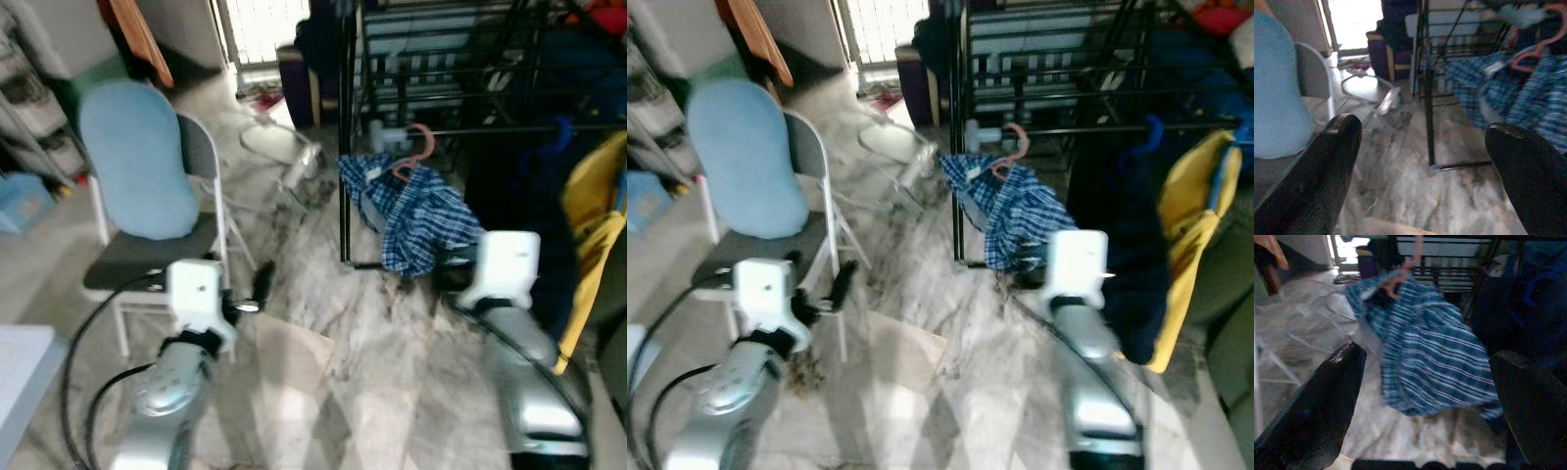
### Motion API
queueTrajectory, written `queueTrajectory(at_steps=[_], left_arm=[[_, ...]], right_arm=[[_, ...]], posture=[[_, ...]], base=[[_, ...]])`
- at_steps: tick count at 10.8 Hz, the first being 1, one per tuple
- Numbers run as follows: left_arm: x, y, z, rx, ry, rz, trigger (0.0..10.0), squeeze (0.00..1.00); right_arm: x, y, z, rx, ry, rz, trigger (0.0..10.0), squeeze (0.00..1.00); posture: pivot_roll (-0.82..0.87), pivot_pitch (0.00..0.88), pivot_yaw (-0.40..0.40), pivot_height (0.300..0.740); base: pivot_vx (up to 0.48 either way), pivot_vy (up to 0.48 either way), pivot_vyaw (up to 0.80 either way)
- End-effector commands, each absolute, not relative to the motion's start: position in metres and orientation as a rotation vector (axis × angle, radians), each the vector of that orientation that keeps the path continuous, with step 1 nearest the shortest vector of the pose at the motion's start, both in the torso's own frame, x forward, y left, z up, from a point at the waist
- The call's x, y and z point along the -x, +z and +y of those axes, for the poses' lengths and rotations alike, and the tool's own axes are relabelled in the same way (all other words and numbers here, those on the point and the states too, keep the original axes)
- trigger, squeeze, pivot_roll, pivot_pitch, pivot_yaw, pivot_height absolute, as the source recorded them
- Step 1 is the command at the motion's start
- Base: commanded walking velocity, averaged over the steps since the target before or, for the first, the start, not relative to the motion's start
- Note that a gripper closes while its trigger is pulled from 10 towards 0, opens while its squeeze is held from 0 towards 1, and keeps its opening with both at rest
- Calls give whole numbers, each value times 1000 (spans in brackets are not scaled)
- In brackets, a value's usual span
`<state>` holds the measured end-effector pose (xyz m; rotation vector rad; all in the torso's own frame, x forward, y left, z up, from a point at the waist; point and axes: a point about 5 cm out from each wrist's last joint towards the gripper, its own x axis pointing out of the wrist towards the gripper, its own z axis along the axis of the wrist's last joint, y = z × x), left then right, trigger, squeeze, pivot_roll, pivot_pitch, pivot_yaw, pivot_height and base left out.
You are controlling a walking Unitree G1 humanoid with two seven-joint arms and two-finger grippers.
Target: Hang hanger
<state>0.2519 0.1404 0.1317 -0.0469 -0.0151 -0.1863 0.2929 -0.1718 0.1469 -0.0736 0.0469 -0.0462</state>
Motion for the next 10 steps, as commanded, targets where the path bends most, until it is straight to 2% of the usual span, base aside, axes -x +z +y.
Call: queueTrajectory(at_steps=[1,7,10], left_arm=[[-252,134,139,49,-197,-26,10000,0],[-251,133,137,45,-206,-18,10000,0],[-249,130,137,52,-202,-4,10000,0]], right_arm=[[-293,147,-178,87,-61,47,10000,0],[-293,144,-182,112,-84,66,10000,0],[-292,133,-184,177,-31,142,10000,0]], posture=[[-95,91,92,740],[-96,103,92,740],[-98,104,93,740]], base=[[398,0,0],[398,0,0],[0,0,0]])
